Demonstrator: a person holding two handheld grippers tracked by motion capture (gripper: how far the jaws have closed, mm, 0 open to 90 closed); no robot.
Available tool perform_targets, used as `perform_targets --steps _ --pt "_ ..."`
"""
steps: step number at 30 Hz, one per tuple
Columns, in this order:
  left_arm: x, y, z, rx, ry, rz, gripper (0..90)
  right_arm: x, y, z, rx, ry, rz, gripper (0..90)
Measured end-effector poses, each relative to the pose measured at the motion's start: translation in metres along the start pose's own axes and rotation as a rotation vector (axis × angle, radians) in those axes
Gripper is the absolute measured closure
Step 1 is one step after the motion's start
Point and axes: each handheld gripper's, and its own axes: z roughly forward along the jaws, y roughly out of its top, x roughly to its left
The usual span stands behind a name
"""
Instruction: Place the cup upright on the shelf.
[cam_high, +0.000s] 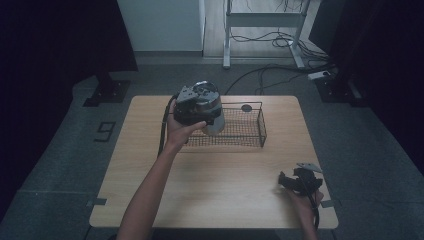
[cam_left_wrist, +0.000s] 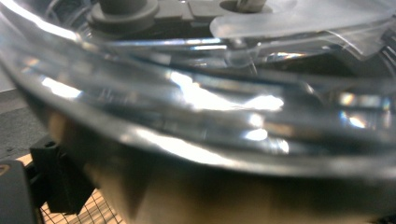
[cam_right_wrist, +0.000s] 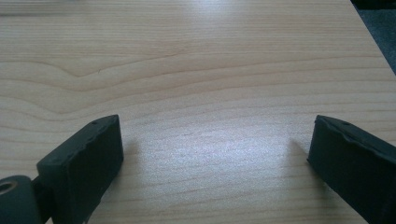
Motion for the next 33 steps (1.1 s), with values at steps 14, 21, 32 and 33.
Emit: perform_targets --steps 14,21,32,33 --pt "0.009 0.006 0.029 0.028 0.028 0.023 4.3 0.000 0.000 0.000 0.001 -0.001 -0.001 3.0" --pt "0.015 -0.002 0.043 0.052 0.048 0.011 4.2 0.000 0.000 0.000 0.002 -0.002 0.000 3.0" --pt "0.023 -0.012 0.064 0.087 0.088 0.005 4.2 0.000 0.000 0.000 0.002 -0.001 0.000 3.1" --pt "0.023 -0.013 0.066 0.095 0.097 0.007 4.2 0.000 0.000 0.000 0.002 -0.001 0.000 3.1"
